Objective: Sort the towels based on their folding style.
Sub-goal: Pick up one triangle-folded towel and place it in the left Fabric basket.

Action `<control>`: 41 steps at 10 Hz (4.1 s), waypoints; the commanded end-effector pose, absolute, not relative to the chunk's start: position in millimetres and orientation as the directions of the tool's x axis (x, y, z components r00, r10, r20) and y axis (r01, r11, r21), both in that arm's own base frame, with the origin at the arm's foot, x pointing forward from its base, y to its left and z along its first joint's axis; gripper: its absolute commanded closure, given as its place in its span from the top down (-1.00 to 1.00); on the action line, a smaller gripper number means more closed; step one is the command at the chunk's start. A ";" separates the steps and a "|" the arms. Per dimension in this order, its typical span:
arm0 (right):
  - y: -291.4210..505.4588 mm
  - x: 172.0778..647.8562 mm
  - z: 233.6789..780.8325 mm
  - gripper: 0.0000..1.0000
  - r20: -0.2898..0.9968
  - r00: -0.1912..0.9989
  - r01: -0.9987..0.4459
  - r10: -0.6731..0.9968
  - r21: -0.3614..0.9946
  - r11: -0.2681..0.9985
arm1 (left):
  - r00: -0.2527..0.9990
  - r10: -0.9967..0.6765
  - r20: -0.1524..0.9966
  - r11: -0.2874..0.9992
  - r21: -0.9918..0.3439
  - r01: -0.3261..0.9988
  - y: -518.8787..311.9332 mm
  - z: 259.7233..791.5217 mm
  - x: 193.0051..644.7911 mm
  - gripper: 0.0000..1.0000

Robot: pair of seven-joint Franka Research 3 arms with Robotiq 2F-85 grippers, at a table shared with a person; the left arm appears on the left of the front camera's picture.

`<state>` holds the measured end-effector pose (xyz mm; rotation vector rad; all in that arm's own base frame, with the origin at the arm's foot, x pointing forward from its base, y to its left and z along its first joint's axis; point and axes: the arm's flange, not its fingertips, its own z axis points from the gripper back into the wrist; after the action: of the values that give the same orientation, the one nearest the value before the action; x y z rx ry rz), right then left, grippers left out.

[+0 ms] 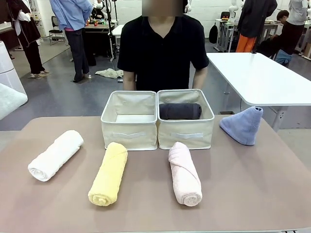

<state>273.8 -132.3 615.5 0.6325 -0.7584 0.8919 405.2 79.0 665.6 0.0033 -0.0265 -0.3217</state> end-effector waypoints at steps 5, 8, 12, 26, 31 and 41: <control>-131.1 274.7 614.8 1.00 0.803 0.400 -0.863 0.442 0.167 0.477 | 0.926 -0.368 0.079 0.929 -0.001 0.370 63.9 668.9 403.4 -0.66; -131.1 274.7 614.8 1.00 0.803 0.400 -0.863 0.442 0.167 0.477 | 0.762 -0.638 0.108 0.770 0.090 0.632 -20.4 701.9 387.4 -0.66; -131.1 274.7 614.8 1.00 0.803 0.400 -0.863 0.442 0.167 0.477 | 0.610 -0.790 0.066 0.608 -0.056 0.792 -81.8 701.7 406.8 -0.66; -131.1 274.7 614.8 1.00 0.803 0.400 -0.863 0.442 0.167 0.477 | 0.664 -0.747 0.019 0.664 0.052 0.746 51.9 633.4 334.6 -0.66; -131.1 274.7 614.8 1.00 0.803 0.400 -0.863 0.442 0.167 0.477 | 0.678 -0.734 0.020 0.678 0.048 0.733 43.4 633.6 345.0 -0.66; -131.1 274.7 614.8 1.00 0.803 0.400 -0.863 0.442 0.167 0.477 | 0.682 -0.720 0.123 0.686 -0.017 0.727 -54.9 709.3 417.8 -0.66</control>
<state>274.4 -132.2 616.0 0.6299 -0.7565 0.8906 442.7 -89.1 714.6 -0.0253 -0.0667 -0.9057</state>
